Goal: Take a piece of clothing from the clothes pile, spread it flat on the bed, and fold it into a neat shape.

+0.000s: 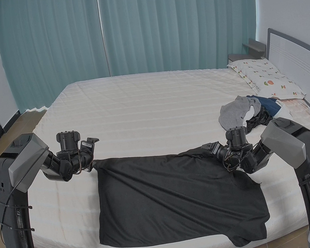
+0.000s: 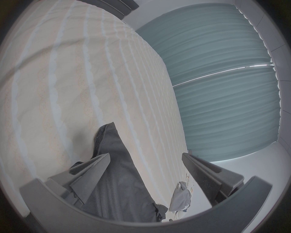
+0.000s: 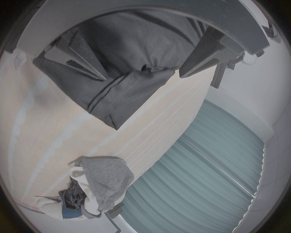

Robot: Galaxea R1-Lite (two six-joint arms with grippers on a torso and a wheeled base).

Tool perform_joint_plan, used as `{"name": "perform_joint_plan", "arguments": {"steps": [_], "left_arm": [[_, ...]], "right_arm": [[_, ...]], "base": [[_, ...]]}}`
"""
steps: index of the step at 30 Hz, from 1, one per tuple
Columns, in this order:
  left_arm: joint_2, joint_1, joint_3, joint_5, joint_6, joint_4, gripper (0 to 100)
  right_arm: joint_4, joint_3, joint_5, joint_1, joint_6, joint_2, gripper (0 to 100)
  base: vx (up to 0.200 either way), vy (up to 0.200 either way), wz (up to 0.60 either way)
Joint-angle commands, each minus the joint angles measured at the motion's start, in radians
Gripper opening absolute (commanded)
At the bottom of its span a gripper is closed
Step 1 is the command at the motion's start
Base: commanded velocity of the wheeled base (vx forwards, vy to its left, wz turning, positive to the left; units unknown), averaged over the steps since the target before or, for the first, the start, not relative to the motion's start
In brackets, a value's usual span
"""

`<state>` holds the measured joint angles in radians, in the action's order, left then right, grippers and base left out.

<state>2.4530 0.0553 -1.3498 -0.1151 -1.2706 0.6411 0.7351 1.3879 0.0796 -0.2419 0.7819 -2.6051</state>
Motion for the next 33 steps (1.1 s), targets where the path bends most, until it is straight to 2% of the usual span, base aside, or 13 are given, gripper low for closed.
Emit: {"name": "perform_joint_plan", "arguments": {"steps": [1, 5, 10, 11, 13, 18, 24, 27, 28, 30, 33], "left_arm": [[0.001, 0.000, 0.000, 0.003, -0.001, 0.002, 100], [0.003, 0.001, -0.002, 0.012, -0.001, 0.002, 100], [0.003, 0.001, -0.002, 0.014, -0.001, 0.002, 100], [0.003, 0.001, -0.002, 0.014, -0.001, 0.002, 100], [0.003, 0.001, -0.002, 0.014, -0.001, 0.002, 100], [0.003, 0.000, -0.002, 0.014, -0.001, 0.002, 100], [0.003, 0.001, -0.002, 0.014, -0.001, 0.002, 100], [0.003, 0.000, 0.000, 0.014, -0.001, 0.002, 100], [0.003, 0.000, -0.002, 0.014, -0.001, 0.002, 100], [0.003, 0.001, 0.000, 0.015, -0.001, 0.002, 100], [0.003, 0.000, 0.000, 0.015, -0.001, 0.002, 100]], "right_arm": [[-0.036, 0.089, -0.027, -0.002, -0.001, -0.078, 100], [-0.077, 0.142, -0.029, -0.005, -0.001, -0.090, 100], [-0.187, 0.333, -0.037, -0.008, -0.001, -0.128, 100], [-0.204, 0.362, -0.038, -0.008, -0.001, -0.130, 0], [-0.232, 0.405, -0.043, -0.008, 0.000, -0.138, 0], [-0.258, 0.527, -0.103, -0.010, -0.004, -0.182, 0], [-0.240, 0.612, -0.106, -0.005, -0.006, -0.188, 0], [-0.195, 0.612, -0.104, -0.002, -0.010, -0.184, 0], [-0.092, 0.612, -0.106, -0.002, -0.029, -0.185, 0], [-0.048, 0.612, -0.106, 0.001, -0.050, -0.188, 0], [0.004, 0.612, -0.118, 0.012, -0.135, -0.179, 0]], "base": [[0.000, 0.000, 0.00], [0.000, 0.000, 0.00], [0.000, 0.000, 0.00], [0.000, 0.000, 0.00], [0.000, 0.000, 0.00], [0.000, 0.000, 0.00], [0.000, 0.000, 0.00], [0.000, 0.000, 0.00], [0.000, 0.000, 0.00], [0.000, 0.000, 0.00], [0.000, 0.000, 0.00]]}}
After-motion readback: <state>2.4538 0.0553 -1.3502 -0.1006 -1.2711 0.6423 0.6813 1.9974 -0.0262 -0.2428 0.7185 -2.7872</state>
